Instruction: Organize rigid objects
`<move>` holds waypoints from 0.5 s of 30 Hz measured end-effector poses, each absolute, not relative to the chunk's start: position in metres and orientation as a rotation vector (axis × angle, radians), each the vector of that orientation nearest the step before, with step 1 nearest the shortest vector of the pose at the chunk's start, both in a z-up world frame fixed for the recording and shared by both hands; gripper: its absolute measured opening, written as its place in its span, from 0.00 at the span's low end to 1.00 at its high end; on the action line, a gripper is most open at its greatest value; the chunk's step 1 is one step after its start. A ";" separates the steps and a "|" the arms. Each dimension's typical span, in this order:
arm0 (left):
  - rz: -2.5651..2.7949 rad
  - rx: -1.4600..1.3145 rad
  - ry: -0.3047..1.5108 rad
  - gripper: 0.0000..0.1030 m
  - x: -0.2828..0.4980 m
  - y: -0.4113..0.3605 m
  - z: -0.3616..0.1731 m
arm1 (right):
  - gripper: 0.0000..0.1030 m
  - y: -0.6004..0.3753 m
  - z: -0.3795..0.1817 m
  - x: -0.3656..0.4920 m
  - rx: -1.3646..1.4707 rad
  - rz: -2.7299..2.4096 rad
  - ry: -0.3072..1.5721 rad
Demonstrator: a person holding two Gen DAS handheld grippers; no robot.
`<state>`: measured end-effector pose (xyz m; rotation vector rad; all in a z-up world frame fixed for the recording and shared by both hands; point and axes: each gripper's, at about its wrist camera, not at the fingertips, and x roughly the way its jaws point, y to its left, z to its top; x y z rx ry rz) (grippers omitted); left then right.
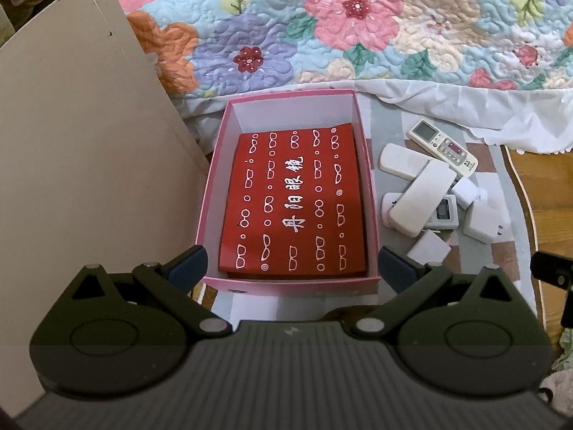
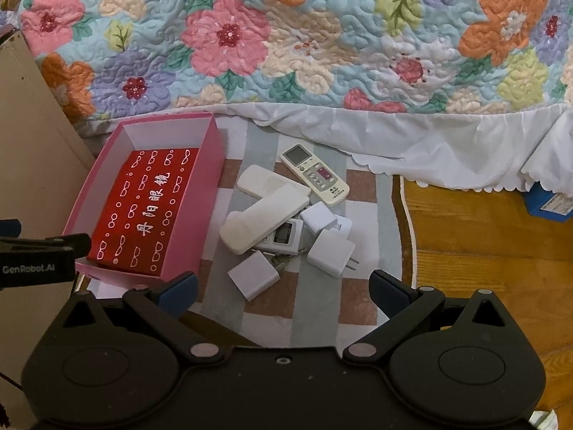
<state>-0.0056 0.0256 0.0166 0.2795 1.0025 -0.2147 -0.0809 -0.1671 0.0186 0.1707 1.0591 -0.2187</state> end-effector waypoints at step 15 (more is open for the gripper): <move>-0.211 0.255 1.035 1.00 -0.005 0.029 0.008 | 1.00 -0.165 0.013 -0.077 0.154 -0.209 1.084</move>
